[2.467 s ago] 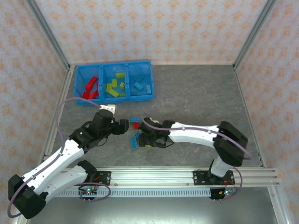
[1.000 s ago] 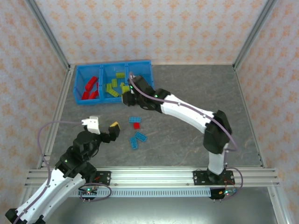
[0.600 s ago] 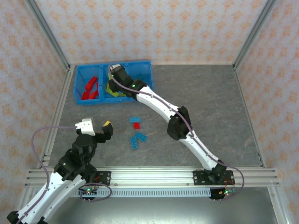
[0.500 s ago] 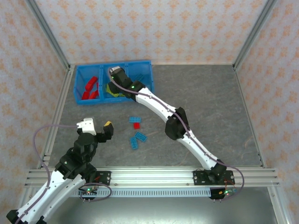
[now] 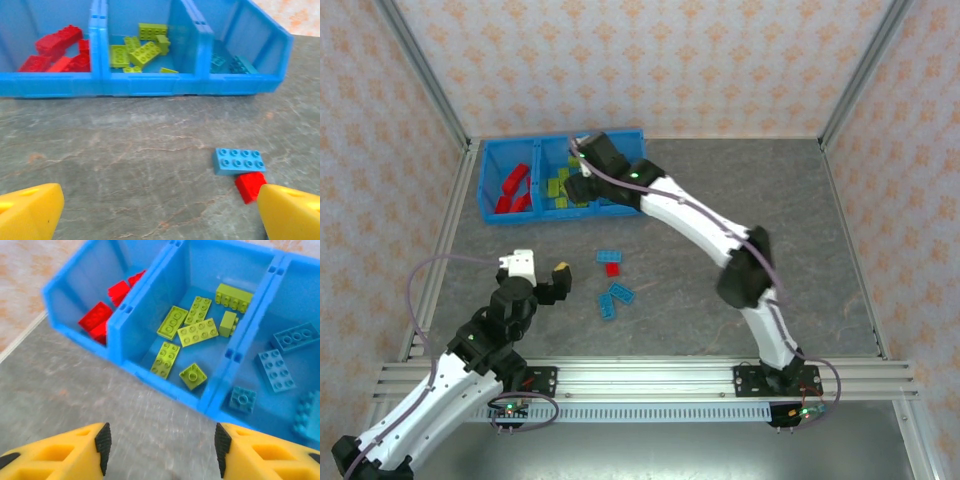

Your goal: Sort the legos into containers by color

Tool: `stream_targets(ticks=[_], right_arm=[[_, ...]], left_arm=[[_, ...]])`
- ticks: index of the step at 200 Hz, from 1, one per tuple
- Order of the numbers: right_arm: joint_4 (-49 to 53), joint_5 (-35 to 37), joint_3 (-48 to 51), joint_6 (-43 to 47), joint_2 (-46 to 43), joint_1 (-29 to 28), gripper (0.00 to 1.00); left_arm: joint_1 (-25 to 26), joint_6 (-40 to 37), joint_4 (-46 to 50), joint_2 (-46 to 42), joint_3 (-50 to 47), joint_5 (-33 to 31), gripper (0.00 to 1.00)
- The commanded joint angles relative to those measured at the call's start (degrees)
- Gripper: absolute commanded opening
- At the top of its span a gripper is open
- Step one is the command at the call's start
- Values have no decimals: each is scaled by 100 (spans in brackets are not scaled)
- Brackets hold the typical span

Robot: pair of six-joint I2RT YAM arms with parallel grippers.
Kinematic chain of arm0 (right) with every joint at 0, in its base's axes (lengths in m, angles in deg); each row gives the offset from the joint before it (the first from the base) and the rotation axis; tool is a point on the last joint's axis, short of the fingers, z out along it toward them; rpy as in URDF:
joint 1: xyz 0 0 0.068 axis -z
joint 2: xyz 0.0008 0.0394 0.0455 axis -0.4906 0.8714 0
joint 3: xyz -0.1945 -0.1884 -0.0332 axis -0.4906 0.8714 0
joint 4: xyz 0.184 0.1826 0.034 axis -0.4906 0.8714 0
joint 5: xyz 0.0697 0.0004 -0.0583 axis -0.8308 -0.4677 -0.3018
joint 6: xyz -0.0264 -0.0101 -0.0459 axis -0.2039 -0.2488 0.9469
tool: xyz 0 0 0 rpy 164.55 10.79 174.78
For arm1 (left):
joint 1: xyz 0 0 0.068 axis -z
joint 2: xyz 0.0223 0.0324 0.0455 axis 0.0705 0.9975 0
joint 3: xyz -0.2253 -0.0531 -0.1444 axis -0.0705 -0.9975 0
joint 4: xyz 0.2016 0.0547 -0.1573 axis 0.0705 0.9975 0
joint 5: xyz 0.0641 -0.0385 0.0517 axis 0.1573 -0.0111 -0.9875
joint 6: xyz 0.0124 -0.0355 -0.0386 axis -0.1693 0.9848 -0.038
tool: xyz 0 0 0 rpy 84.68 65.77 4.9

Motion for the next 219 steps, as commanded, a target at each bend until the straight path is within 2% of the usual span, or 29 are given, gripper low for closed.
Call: stream_targets(ticks=[1, 17, 35, 56, 60, 113, 153, 219], right_arm=[[-688, 239, 2014, -78, -1433, -45, 61], [-1082, 353, 3268, -142, -2161, -45, 65], [-1108, 81, 3922, -147, -2383, -40, 73], [-921, 19, 3997, -193, -2066, -56, 97], [-871, -17, 3960, -164, -1951, -55, 100], [-280, -314, 2727, 389, -120, -76, 99], [9, -562, 2007, 637, 735, -97, 100], [188, -492, 1602, 541, 1277, -98, 78]], left_arm=[[-16, -214, -425, 321, 54, 732, 100], [-16, -187, -454, 530, 101, 705, 100], [-23, -36, -406, 655, 102, 368, 100], [-15, 117, -328, 707, 95, -45, 100], [-18, 122, -327, 716, 84, -62, 100], [-20, 98, -282, 672, 103, -184, 100], [-25, 117, -261, 672, 111, -176, 100], [-33, 126, -225, 655, 121, -180, 100]])
